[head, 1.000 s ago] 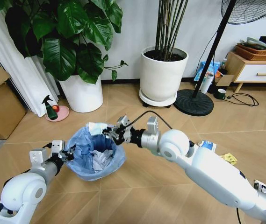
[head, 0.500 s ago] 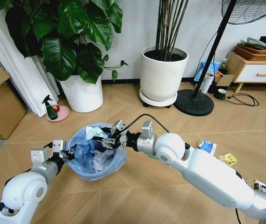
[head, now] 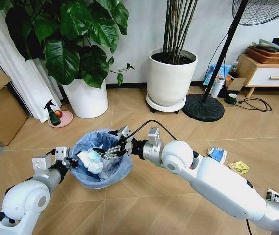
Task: Pick up the trash bin and place the garbage on the floor into it.
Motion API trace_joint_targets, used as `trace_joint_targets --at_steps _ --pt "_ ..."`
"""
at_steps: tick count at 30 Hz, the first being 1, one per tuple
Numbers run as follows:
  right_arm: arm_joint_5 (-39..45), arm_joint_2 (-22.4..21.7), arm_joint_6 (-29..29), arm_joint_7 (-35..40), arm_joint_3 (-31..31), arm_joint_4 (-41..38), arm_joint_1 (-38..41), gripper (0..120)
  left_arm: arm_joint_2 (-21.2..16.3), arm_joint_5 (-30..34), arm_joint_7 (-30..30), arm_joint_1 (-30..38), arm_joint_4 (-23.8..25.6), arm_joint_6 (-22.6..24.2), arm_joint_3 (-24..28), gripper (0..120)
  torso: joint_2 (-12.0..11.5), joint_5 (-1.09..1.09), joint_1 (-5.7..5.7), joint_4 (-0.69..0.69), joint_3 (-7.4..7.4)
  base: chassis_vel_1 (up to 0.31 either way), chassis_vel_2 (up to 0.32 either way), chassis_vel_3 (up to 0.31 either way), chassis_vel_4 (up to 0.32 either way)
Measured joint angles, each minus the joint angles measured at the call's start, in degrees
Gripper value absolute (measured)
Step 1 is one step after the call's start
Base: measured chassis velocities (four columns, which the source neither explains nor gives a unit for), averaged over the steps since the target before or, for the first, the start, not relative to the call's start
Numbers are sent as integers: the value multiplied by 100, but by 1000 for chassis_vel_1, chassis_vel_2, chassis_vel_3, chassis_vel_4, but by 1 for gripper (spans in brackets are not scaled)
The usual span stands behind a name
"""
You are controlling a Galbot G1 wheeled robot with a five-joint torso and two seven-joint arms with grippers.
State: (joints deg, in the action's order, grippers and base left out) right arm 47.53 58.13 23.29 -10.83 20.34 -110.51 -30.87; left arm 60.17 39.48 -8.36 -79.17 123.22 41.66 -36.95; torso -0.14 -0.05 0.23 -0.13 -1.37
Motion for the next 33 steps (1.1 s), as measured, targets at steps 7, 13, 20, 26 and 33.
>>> trace_joint_targets --at_steps 7,13,20,26,33 --pt "8 1 3 13 8 5 4 100 4 0 9 3 13 0 2 0 0 0 0 0 0 0 0 0 0" --pt "-2 -21 2 13 -15 49 8 100 -1 2 23 -1 29 -2 2 0 0 0 0 0 0 0 0 0 0" --pt "272 -66 172 43 -26 6 23 100 -10 2 37 -3 30 -5 3 0 0 0 0 0 0 0 0 0 0" --pt "1351 -23 1076 676 -196 -217 83 100 -8 -7 48 -16 30 -11 3 0 0 0 0 0 0 0 0 0 0" --pt "1866 15 1457 1090 -280 -264 114 100 3 -14 52 -26 42 -14 19 0 0 0 0 0 0 0 0 0 0"
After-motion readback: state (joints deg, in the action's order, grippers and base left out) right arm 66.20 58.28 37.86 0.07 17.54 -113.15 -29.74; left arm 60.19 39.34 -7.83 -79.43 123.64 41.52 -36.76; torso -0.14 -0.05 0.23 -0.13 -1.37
